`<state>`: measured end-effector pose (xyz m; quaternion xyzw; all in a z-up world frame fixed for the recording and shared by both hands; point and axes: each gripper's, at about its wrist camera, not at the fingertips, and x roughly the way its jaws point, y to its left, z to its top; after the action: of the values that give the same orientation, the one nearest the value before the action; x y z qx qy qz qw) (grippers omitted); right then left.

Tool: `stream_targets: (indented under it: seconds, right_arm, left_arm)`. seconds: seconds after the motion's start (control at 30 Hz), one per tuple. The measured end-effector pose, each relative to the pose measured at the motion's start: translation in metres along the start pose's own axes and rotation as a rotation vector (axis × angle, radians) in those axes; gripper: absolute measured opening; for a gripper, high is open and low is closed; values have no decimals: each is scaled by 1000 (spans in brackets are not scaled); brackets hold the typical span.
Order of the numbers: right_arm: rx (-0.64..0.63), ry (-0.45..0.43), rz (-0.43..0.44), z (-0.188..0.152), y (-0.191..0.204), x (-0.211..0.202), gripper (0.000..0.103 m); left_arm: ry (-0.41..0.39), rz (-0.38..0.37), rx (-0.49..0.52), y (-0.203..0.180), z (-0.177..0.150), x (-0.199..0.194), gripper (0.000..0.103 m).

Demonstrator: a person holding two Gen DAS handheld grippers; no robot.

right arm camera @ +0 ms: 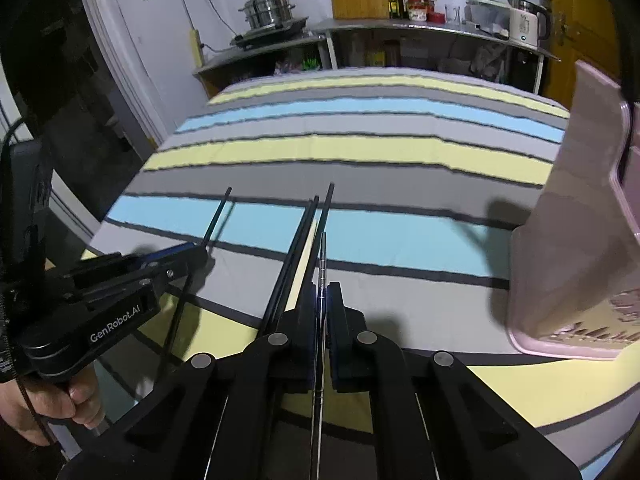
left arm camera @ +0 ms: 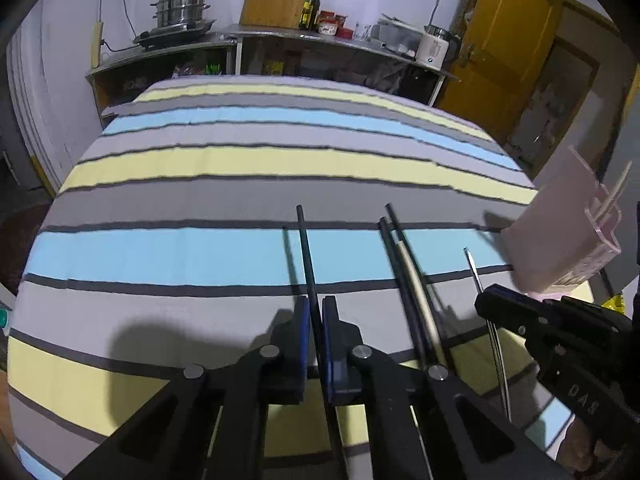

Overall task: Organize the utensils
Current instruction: 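Close the left tool on a black chopstick while the right tool grasps a metal chopstick, then carry both chopsticks upright to the pink caddy and lower them inside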

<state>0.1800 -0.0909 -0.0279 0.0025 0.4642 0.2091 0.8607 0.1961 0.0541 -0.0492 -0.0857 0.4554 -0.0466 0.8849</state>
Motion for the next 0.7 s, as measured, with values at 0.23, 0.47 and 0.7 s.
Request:
stream_targets:
  seconds: [0.23, 0.47, 0.7]
  right_arm:
    - [34, -73, 21, 6, -7, -38, 5]
    - [60, -148, 29, 8, -13, -80, 5]
    - [74, -210, 31, 8, -16, -114, 5]
  left_arm:
    - [-63, -51, 8, -7, 10, -42, 5]
    - [-135, -90, 26, -17, 19, -86, 5]
    - [-186, -124, 65, -37, 28, -120, 5]
